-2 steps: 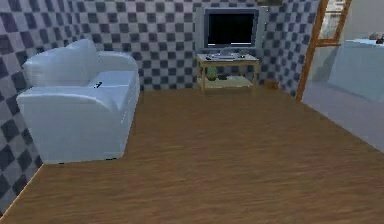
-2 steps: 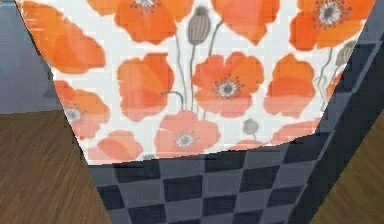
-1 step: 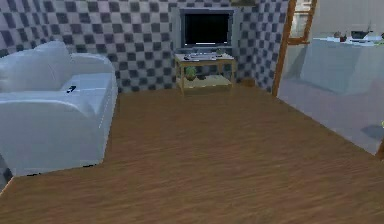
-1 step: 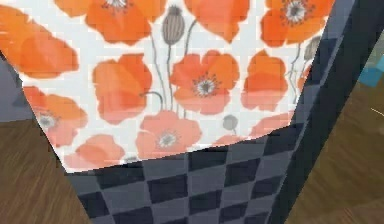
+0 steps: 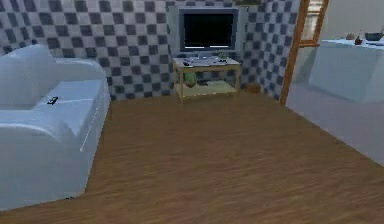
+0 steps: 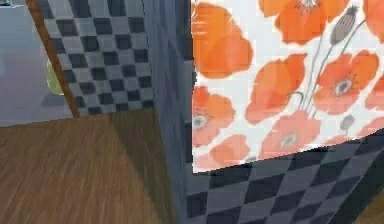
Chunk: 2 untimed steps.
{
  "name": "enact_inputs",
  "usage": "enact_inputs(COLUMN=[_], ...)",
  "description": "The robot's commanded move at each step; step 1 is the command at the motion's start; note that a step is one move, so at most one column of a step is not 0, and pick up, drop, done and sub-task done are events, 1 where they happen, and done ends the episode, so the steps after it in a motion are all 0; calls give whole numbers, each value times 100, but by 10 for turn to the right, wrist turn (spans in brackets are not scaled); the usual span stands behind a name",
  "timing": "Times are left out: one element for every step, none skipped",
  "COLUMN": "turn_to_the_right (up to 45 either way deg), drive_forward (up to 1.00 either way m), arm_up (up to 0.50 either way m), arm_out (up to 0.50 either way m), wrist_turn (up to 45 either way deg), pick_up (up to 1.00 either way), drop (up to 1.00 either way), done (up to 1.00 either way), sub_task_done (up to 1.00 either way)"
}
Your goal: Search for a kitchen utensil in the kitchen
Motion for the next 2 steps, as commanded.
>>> enact_inputs(turn_to_the_right=[270,0], drive_forward=[0,40], arm_up=[0,0], arm_out=[0,0], wrist_turn=[0,0], pick_up=[0,0], drop=[0,0], done=[0,0], sub_task_done=[0,0])
